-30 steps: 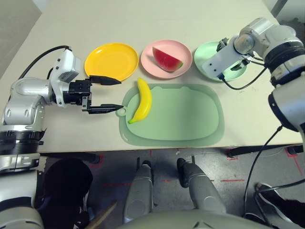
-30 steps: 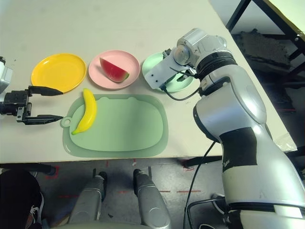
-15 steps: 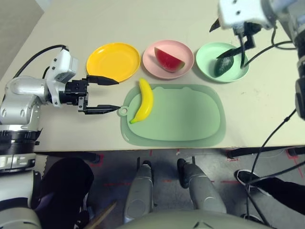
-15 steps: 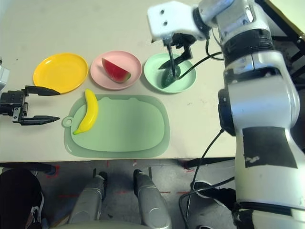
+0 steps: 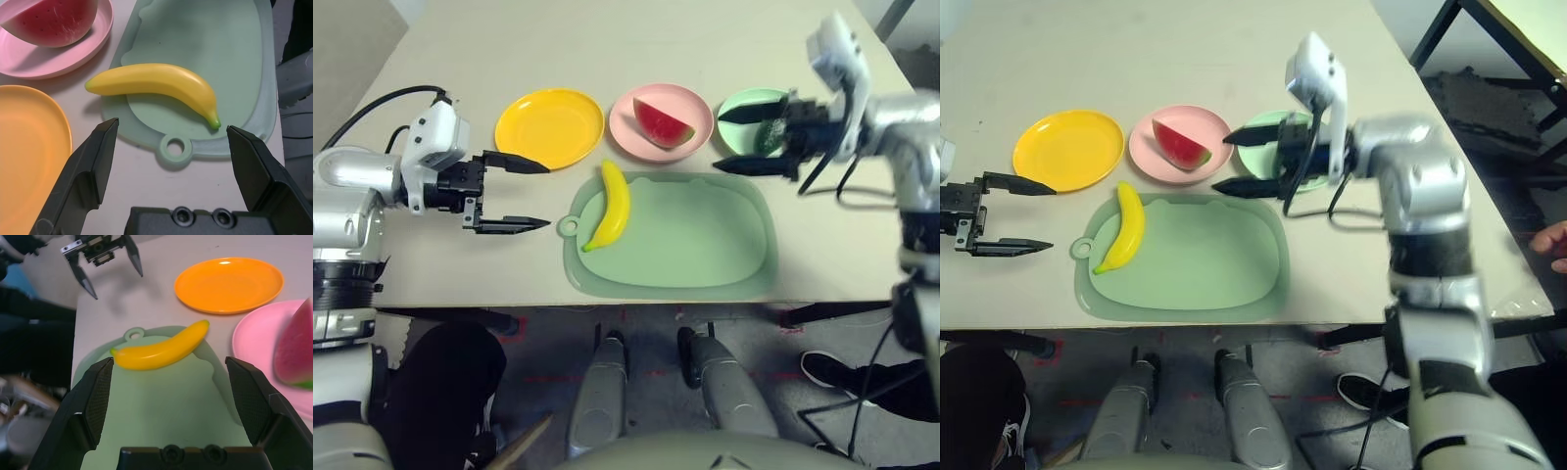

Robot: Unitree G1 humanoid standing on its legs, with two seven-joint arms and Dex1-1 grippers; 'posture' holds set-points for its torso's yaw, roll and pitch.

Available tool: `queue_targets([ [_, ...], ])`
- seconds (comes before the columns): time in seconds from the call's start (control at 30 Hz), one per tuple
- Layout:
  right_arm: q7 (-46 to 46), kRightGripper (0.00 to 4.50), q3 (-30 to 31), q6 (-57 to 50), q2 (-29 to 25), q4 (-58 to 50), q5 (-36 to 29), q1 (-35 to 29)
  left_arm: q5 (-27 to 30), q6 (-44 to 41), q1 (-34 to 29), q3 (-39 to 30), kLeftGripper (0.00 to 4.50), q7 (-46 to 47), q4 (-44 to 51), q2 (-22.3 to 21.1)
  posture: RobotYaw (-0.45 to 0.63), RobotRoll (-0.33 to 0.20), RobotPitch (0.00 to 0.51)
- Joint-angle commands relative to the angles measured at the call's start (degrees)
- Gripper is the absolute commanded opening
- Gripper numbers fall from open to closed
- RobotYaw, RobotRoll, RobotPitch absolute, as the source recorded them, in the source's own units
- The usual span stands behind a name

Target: Place the fruits into color-matched plates.

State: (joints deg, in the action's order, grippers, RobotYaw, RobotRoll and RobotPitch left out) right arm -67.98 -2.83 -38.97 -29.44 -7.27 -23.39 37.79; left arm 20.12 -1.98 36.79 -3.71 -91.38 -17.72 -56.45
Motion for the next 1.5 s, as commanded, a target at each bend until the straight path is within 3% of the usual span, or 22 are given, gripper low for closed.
queue_targets([
  [0.03,1.8,4.44,-1.5,9.0,0.5,-2.5,-0.1,-6.9,-3.3,5.4,2.6,2.9,4.50,-1.0,-3.7,0.3,0.01,0.000,0.312],
  [0.3,3.4,4.44,0.5,33.0,3.5,-1.8,3.5,-20.0,-8.4,23.8,14.7,12.0,4.50,-1.1,-14.8,3.8,0.01,0.000,0.307],
  [0.57,5.3,4.44,0.4,49.1,3.4,0.5,5.3,-25.1,-7.9,36.0,24.1,23.9,4.50,-1.1,-19.9,5.2,0.00,0.000,0.300],
  [1.27,7.3,4.44,5.2,52.6,1.4,-0.7,4.7,-29.3,-14.1,60.3,38.7,46.8,4.50,-1.1,-37.0,17.4,-0.02,0.000,0.274],
  [1.5,8.1,4.44,6.0,52.5,1.4,-2.0,4.8,-30.4,-18.2,65.1,40.6,47.9,4.50,-1.1,-43.7,21.2,-0.03,0.000,0.268],
])
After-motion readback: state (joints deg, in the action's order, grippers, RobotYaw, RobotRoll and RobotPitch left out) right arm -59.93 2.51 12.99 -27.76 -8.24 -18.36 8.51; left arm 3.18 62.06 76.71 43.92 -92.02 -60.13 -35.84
